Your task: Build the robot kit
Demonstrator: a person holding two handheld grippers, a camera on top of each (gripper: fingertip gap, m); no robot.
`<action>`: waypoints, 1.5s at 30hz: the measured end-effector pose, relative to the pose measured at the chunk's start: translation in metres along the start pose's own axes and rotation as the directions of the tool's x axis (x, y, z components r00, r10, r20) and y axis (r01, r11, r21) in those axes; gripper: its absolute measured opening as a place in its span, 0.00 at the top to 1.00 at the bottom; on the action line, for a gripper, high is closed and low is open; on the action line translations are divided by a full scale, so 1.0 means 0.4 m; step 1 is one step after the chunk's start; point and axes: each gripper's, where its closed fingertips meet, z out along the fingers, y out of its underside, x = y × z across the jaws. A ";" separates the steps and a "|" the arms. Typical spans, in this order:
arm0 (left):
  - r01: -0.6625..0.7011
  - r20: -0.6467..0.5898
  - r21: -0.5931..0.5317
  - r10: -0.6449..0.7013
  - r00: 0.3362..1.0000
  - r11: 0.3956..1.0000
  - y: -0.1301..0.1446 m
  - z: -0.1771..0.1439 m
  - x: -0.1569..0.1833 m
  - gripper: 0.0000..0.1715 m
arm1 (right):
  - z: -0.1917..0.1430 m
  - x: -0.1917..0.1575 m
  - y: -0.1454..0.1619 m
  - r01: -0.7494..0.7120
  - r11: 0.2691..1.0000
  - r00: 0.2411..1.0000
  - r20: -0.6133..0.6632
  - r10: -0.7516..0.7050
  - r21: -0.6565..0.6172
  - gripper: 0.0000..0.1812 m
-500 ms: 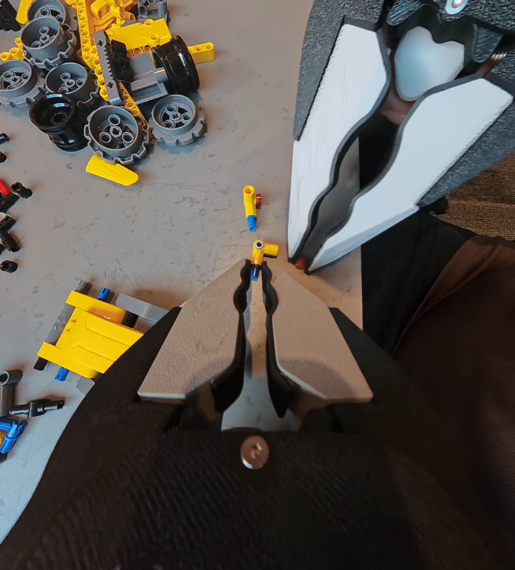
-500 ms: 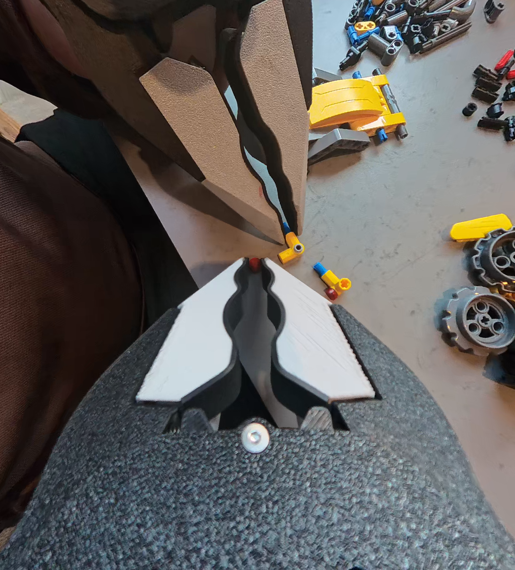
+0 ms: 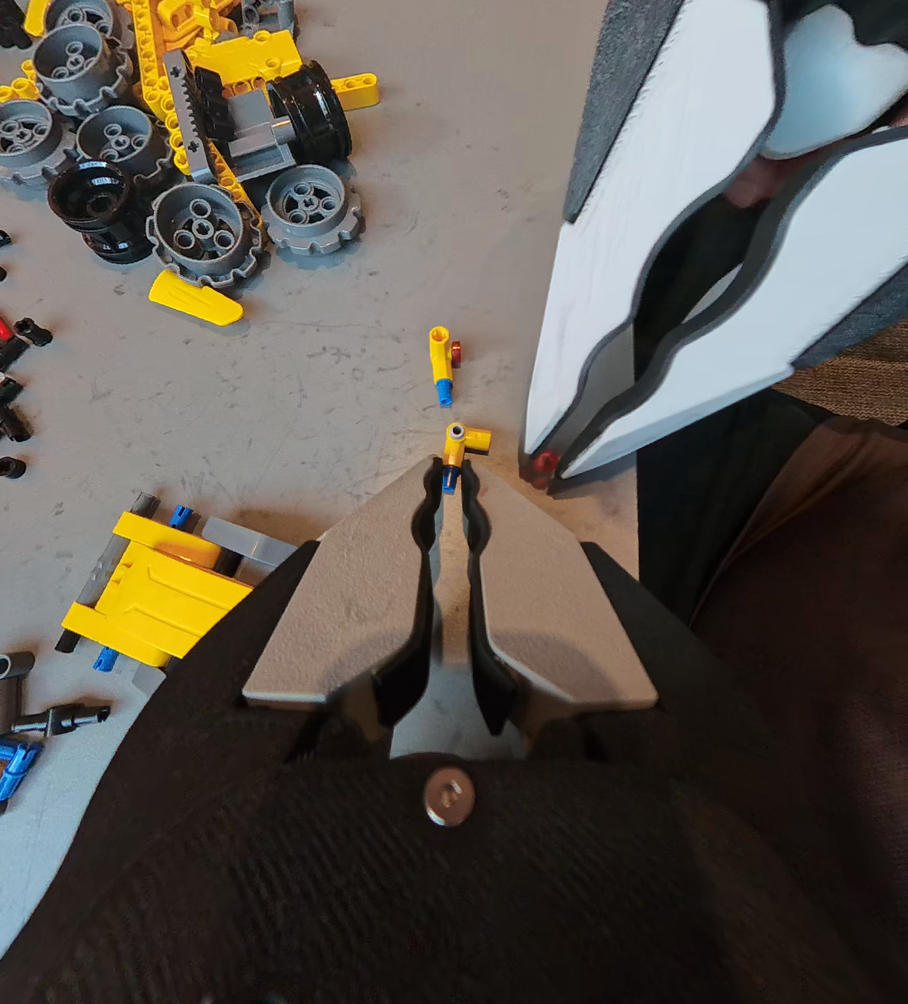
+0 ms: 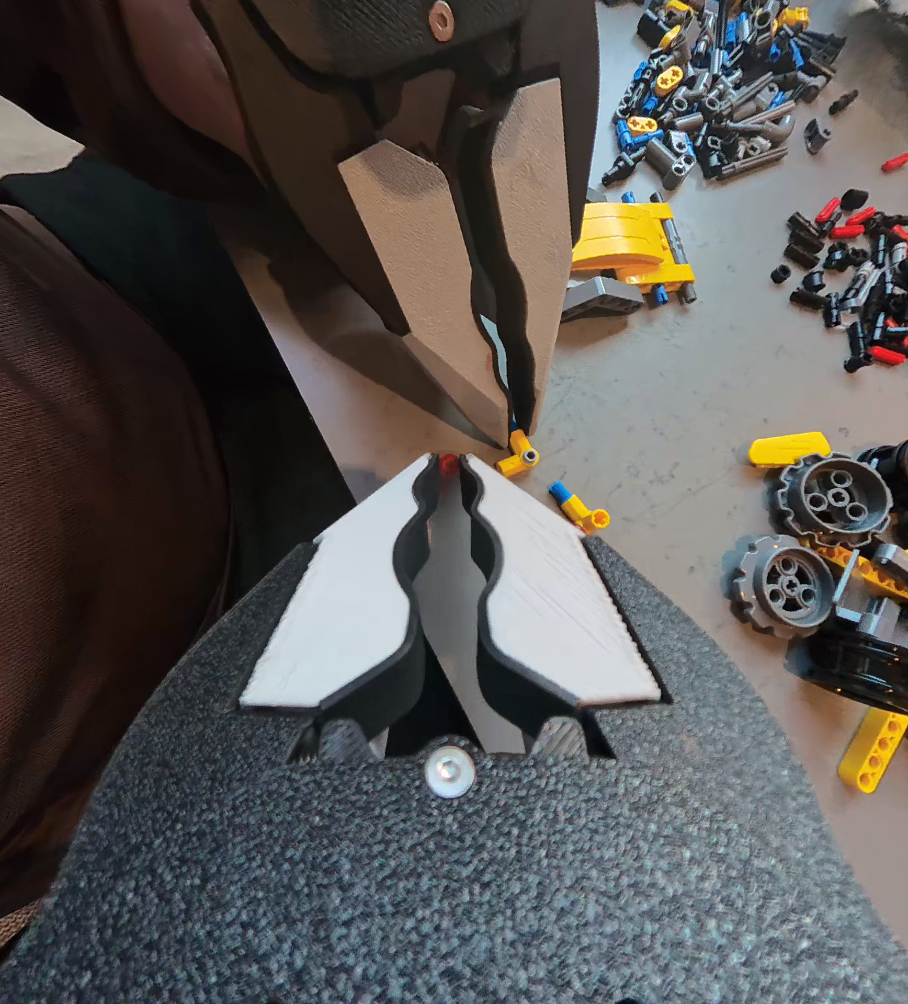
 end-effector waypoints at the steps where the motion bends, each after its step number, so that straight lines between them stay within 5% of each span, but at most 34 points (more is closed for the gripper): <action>1: 0.000 0.000 0.000 0.000 1.000 1.000 0.000 0.000 0.000 0.98 | -0.001 0.000 -0.003 0.005 1.000 1.000 -0.003 -0.005 0.006 0.96; 20: -0.015 -0.009 0.000 0.015 1.000 1.000 0.000 -0.001 0.006 0.98 | 0.012 0.073 0.006 -0.110 0.994 0.992 -0.053 0.111 0.024 0.97; 32: -0.016 -0.014 0.000 0.016 1.000 1.000 0.000 -0.001 0.007 0.98 | 0.017 0.071 0.006 -0.153 0.988 0.988 0.028 0.154 -0.030 0.97; 39: -0.041 -0.024 0.012 0.042 0.999 0.999 -0.003 -0.007 0.015 0.98 | 0.018 0.071 0.007 -0.046 0.992 0.998 0.041 0.051 -0.116 0.96; 45: 0.068 -0.089 0.074 -0.061 0.994 0.995 -0.023 -0.023 0.005 1.00 | 0.021 0.071 0.004 -0.007 0.992 0.999 0.051 0.014 -0.124 0.96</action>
